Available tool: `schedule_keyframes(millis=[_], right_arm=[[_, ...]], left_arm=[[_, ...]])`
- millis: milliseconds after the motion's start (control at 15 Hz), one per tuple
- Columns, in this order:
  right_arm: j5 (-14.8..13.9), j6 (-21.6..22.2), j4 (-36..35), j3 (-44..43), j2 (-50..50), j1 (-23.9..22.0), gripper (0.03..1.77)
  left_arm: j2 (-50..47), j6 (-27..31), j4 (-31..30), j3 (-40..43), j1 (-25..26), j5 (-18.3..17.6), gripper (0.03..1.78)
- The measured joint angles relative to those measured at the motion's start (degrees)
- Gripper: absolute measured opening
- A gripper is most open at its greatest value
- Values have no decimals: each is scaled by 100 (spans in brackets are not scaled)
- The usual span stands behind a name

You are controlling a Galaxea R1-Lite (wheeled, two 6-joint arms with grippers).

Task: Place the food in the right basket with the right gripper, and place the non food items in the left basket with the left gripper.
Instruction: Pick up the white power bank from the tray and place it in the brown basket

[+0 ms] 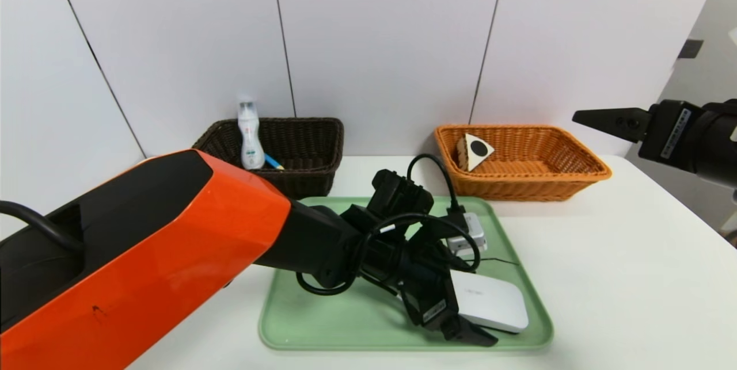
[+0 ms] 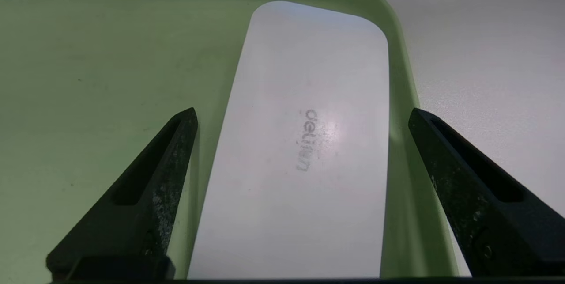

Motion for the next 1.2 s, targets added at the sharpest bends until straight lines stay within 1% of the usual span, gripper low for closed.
schedule_keyframes(millis=[200,600,667,800,867,1200], right_arm=[[15,2,-2,11,-2,0,170],[28,16,-9,45,11,0,170],[34,57,-9,48,16,1,170],[34,83,-11,48,20,1,170],[37,90,-11,50,22,1,170],[44,118,-11,52,28,0,170]], left_arm=[[39,77,-66,-18,0,124,169],[78,84,-141,-18,0,151,169],[78,82,-144,-18,0,165,150],[78,77,-138,-16,-2,176,118],[78,79,-144,-11,-2,177,108],[23,74,-127,-2,-5,188,108]])
